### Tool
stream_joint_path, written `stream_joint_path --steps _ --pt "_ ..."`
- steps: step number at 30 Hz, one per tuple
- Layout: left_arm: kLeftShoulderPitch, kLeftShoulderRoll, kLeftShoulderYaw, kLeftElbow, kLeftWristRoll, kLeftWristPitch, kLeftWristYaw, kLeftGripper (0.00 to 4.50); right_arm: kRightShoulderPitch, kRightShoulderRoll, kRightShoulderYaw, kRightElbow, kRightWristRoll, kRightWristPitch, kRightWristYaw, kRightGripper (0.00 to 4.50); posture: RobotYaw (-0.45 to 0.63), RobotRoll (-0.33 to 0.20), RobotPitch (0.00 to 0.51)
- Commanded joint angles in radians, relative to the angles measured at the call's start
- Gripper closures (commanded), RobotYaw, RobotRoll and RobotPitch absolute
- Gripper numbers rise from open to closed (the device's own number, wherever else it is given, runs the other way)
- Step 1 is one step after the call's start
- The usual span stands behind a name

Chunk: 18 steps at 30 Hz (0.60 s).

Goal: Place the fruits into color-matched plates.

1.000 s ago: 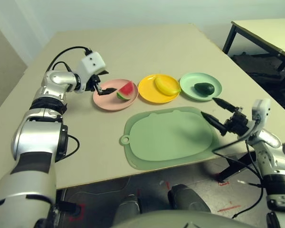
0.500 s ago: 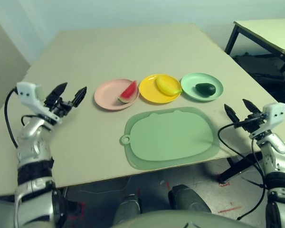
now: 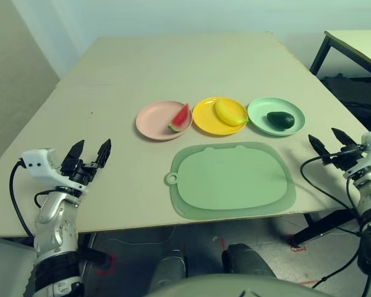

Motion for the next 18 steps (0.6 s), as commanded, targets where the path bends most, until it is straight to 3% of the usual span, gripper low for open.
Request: stream_joint_path --steps 1,11,18 --pt "-0.008 -0.016 -0.038 -0.018 0.014 0.001 0.02 0.07 -0.021 -0.019 -0.008 0.04 -0.015 0.005 0.006 0.0 -0.05 0.0 0.088" --pt "-0.053 -0.099 -0.128 -0.043 0.058 -0.016 0.114 0.07 -0.071 -0.137 -0.037 0.128 -0.033 0.076 -0.075 0.0 -0.06 0.0 0.127" --pt "0.005 -0.127 -0.139 -0.066 0.06 -0.043 0.142 0.07 -0.083 -0.171 -0.051 0.144 -0.044 0.108 -0.139 0.0 -0.06 0.0 0.12"
